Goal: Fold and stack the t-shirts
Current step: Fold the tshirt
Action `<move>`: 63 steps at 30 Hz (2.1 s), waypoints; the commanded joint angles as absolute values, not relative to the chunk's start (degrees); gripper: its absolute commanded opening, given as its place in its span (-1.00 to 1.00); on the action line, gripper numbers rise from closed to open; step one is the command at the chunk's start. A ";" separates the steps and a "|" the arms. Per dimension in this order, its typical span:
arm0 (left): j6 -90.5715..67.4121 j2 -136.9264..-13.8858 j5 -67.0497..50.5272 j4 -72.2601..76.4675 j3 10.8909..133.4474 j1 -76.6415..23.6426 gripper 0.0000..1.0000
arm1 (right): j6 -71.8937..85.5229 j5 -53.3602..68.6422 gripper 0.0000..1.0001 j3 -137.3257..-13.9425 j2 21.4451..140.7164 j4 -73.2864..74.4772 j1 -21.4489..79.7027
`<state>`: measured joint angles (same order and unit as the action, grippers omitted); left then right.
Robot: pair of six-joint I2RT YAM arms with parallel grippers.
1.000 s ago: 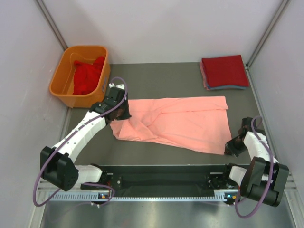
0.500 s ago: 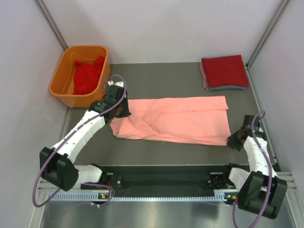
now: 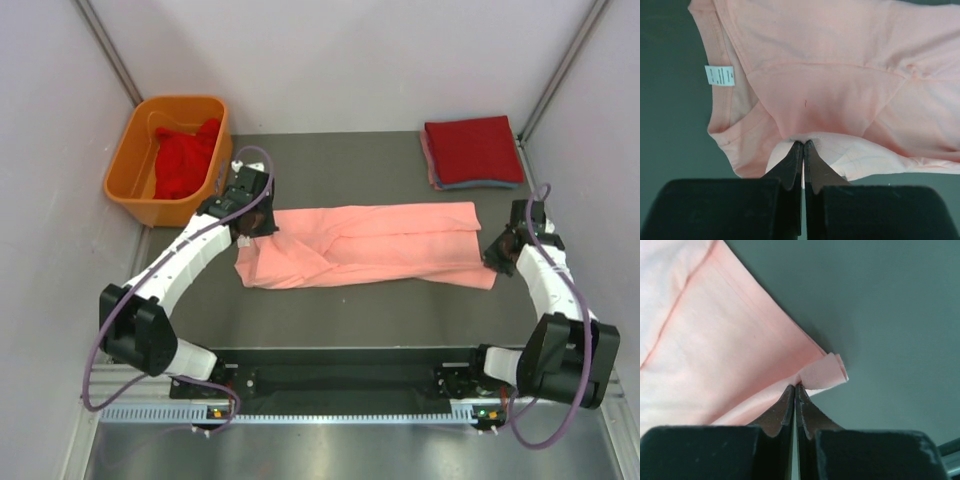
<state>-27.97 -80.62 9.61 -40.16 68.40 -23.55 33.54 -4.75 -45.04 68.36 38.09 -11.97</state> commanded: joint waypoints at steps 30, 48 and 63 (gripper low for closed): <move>-19.69 -94.83 21.36 -44.65 84.29 -18.63 -1.00 | 22.94 -10.54 -1.00 -64.60 97.29 28.56 -1.67; -20.04 -104.67 24.26 -46.23 89.21 -17.84 -1.00 | 26.10 -14.67 -1.00 -69.17 101.34 29.88 -1.50; -18.90 -108.98 23.47 -46.32 92.37 -17.75 -1.00 | 26.89 -14.85 -0.64 -71.72 103.36 30.94 -1.14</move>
<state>-19.51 -108.40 22.13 -45.93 89.62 -18.24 26.30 -12.99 -69.06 104.14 31.03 -1.65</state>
